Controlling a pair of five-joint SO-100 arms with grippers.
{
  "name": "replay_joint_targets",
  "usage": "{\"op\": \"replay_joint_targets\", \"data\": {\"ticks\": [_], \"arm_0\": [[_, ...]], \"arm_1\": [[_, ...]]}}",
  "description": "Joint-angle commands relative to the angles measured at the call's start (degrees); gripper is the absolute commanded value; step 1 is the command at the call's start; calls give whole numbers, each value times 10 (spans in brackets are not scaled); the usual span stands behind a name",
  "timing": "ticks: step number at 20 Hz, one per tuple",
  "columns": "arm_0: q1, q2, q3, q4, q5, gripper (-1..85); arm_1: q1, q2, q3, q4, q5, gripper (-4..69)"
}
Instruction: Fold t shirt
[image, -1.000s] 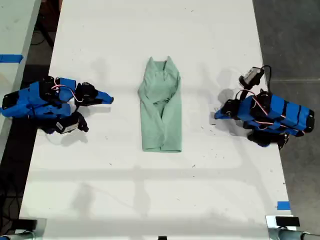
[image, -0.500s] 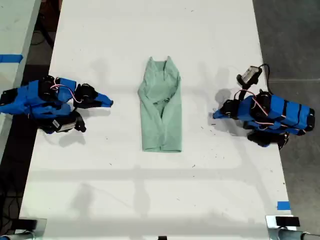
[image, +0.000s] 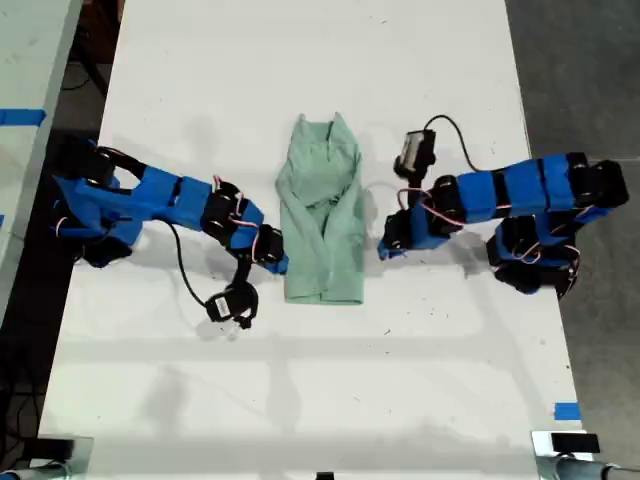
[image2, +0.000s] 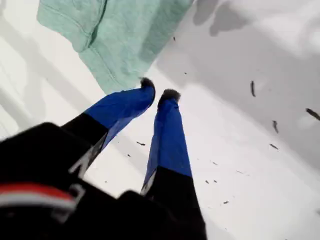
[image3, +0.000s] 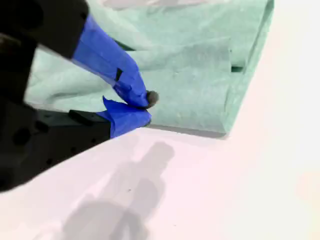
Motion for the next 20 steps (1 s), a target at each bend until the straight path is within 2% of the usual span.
{"op": "replay_joint_targets", "data": {"ticks": [1, 2, 4, 6, 8, 11, 12, 13, 17, 20], "arm_0": [[16, -104, -150, 29, 6, 144], [16, -132, -176, 40, 6, 162], [18, -163, -198, 44, 5, 165], [12, -182, -199, 42, 6, 153], [7, -211, -199, 37, 3, -2], [10, -243, -221, 36, -2, -2], [11, -243, -223, 37, -1, -2], [11, -243, -224, 40, 0, -2], [40, -245, -230, 37, -2, -2], [98, -263, -257, 33, -21, -3]], "arm_1": [[-44, -208, -236, 68, 17, 90], [-53, -277, -313, 107, 23, 129], [-63, -355, -408, 163, 40, 153], [-70, -360, -411, 157, 47, 157], [-75, -368, -411, 144, 45, 162], [-83, -406, -416, 114, 38, 166], [-84, -420, -424, 113, 35, 63], [-87, -425, -424, 112, 45, -7], [-110, -433, -428, 98, 69, -7], [-162, -451, -470, 91, 97, -7]]}}
